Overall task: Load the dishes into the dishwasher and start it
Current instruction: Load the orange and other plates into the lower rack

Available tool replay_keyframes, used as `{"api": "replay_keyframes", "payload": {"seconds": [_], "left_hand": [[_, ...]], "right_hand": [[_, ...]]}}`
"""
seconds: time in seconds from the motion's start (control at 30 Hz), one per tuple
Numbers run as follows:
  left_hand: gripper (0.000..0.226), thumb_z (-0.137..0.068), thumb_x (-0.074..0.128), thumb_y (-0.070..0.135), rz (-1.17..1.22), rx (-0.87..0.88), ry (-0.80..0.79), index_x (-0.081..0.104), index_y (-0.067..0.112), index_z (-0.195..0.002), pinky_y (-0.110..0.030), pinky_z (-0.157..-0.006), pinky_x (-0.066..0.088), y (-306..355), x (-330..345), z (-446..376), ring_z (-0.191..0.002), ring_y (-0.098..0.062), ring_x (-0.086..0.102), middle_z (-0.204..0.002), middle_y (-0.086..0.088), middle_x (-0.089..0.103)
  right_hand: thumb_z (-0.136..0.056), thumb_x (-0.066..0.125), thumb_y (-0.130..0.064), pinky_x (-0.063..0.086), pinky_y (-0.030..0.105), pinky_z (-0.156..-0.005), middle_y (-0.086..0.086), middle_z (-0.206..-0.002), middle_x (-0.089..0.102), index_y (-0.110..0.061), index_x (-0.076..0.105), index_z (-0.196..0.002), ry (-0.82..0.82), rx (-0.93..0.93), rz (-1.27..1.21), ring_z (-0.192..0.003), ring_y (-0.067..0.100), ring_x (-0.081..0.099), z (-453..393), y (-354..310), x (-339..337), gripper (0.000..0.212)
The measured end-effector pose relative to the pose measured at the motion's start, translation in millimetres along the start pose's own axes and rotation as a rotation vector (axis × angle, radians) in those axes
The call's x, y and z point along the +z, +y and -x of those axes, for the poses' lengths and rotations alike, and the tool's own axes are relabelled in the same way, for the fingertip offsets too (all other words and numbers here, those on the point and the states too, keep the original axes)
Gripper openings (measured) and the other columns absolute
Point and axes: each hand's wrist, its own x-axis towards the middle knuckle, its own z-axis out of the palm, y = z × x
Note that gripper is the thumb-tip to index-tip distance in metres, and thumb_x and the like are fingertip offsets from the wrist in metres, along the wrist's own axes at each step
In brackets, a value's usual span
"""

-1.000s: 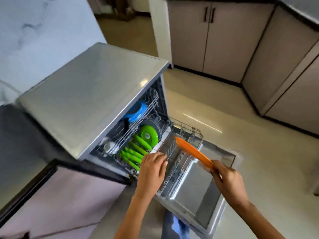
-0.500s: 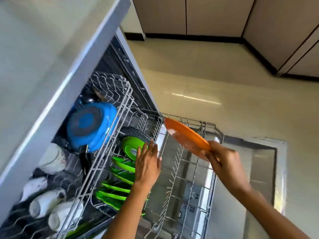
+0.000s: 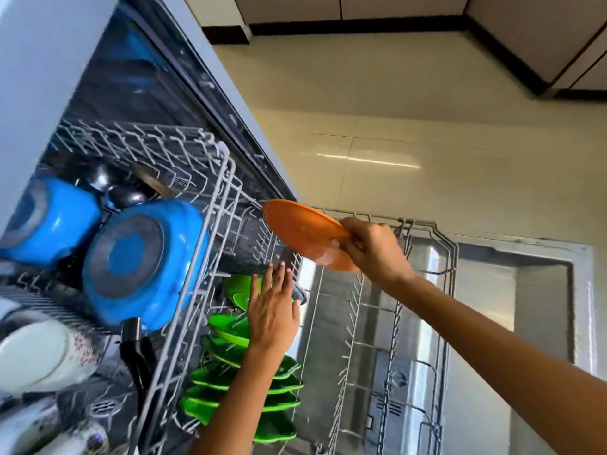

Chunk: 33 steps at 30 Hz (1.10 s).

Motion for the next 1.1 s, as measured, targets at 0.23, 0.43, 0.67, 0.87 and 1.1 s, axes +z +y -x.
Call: {"api": "replay_keyframes", "payload": {"seconds": [0.23, 0.43, 0.67, 0.87, 1.1], "left_hand": [[0.064, -0.068, 0.079, 0.024, 0.073, 0.006, 0.139, 0.059, 0.008, -0.127, -0.046, -0.110, 0.023, -9.8, 18.2, 25.0, -0.129, -0.028, 0.047, -0.137, -0.007, 0.053], [0.085, -0.052, 0.087, 0.014, 0.058, 0.048, 0.112, 0.056, 0.007, -0.131, -0.041, -0.112, 0.016, -20.0, 20.5, 34.8, -0.129, -0.029, 0.046, -0.138, -0.008, 0.051], [0.095, -0.045, 0.088, 0.010, 0.079, 0.060, 0.054, 0.053, 0.008, -0.133, -0.043, -0.109, 0.021, -24.1, 21.7, 38.7, -0.130, -0.029, 0.045, -0.140, -0.007, 0.049], [0.099, -0.041, 0.090, 0.012, 0.111, 0.055, 0.031, 0.054, 0.008, -0.133, -0.041, -0.109, 0.019, -24.1, 21.7, 38.4, -0.129, -0.028, 0.046, -0.140, -0.007, 0.049], [0.099, -0.045, 0.088, 0.011, 0.151, 0.049, 0.016, 0.049, 0.009, -0.137, -0.037, -0.113, 0.006, -23.7, 22.6, 37.4, -0.135, -0.022, 0.030, -0.144, -0.006, 0.045]], "right_hand": [[-0.082, 0.068, -0.018, 0.024, 0.028, -0.059, -0.003, -0.066, 0.046, -0.014, 0.058, -0.076, -0.120, -0.025, -0.084, -0.064, 0.018, 0.041, -34.4, -7.4, 30.7, 0.012], [-0.084, 0.067, -0.021, 0.028, 0.028, -0.060, -0.011, -0.059, 0.037, -0.027, 0.035, -0.062, -0.253, 0.029, -0.040, -0.067, 0.020, 0.041, -46.5, -10.0, 62.5, 0.039], [-0.086, 0.066, -0.023, 0.024, 0.029, -0.053, -0.010, -0.059, 0.039, -0.025, 0.040, -0.065, -0.262, 0.029, -0.061, -0.065, 0.019, 0.042, -63.0, -17.3, 63.8, 0.033], [-0.085, 0.067, -0.023, 0.024, 0.029, -0.052, -0.013, -0.057, 0.036, -0.030, 0.031, -0.058, -0.281, 0.034, -0.046, -0.063, 0.019, 0.040, -66.0, -10.7, 72.5, 0.046], [-0.086, 0.065, -0.019, 0.031, 0.027, -0.064, 0.016, -0.092, 0.066, -0.005, 0.063, -0.095, -0.340, 0.049, -0.016, -0.082, 0.030, 0.057, -61.4, -6.5, 92.1, 0.017]]}}
